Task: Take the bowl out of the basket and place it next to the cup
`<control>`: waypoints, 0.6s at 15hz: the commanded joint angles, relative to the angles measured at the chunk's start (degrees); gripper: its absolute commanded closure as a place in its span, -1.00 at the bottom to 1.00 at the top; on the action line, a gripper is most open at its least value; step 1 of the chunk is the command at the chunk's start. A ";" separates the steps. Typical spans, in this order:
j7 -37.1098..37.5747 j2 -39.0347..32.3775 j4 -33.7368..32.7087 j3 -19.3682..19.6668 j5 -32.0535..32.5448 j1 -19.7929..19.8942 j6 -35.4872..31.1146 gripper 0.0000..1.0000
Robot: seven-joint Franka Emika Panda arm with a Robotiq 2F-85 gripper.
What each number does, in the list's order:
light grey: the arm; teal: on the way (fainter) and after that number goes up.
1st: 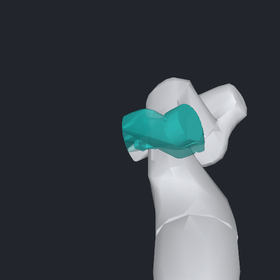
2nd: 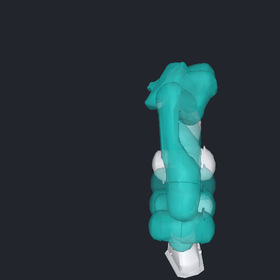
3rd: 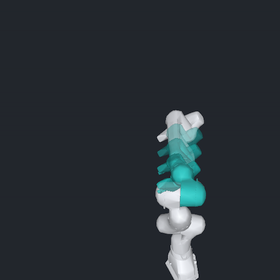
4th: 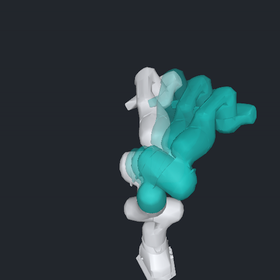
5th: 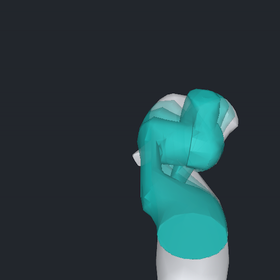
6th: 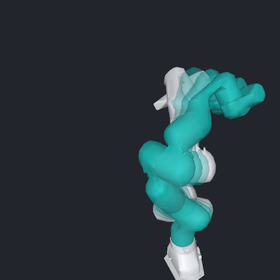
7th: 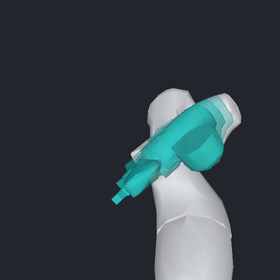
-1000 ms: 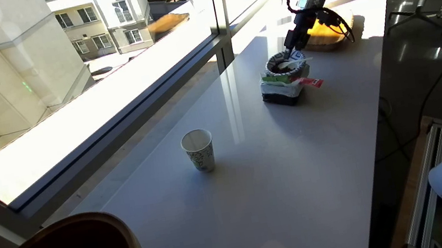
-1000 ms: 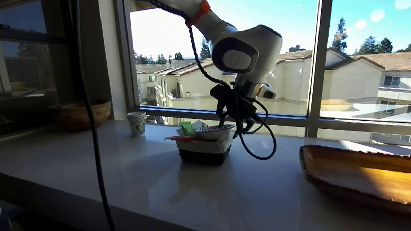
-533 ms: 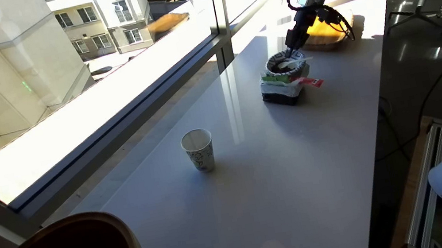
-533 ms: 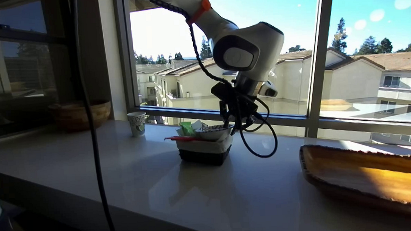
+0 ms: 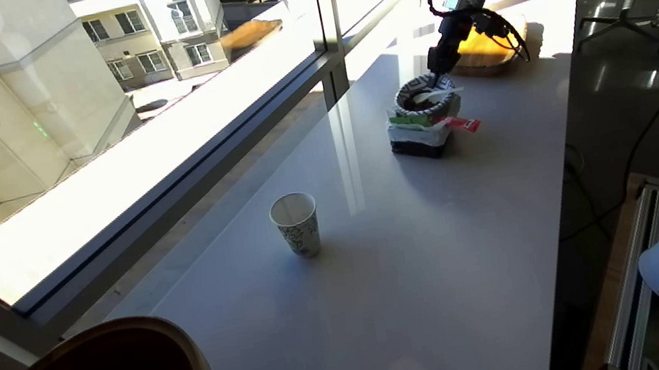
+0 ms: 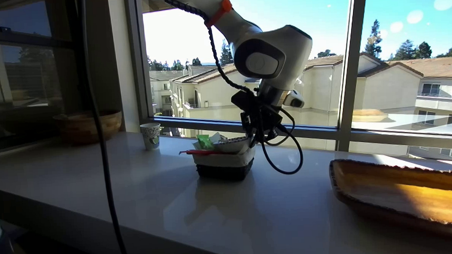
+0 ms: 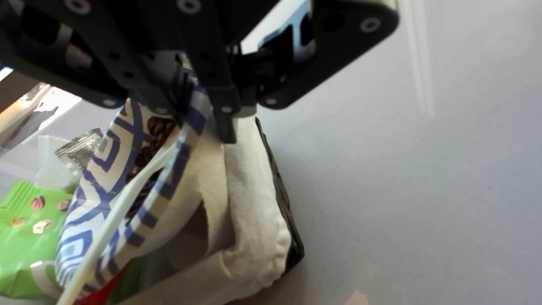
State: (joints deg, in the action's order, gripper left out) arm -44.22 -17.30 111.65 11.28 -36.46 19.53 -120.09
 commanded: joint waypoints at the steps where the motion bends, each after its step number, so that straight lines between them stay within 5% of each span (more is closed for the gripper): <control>1: 0.52 0.97 0.93 -0.69 -0.31 1.09 2.27 0.76; 5: 9.37 9.09 0.15 -1.24 1.98 -1.61 8.93 0.93; 9: 3.92 7.08 2.08 0.14 -0.93 0.05 7.01 1.00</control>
State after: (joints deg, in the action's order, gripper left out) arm -38.43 -10.31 111.76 10.53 -36.23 18.77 -113.41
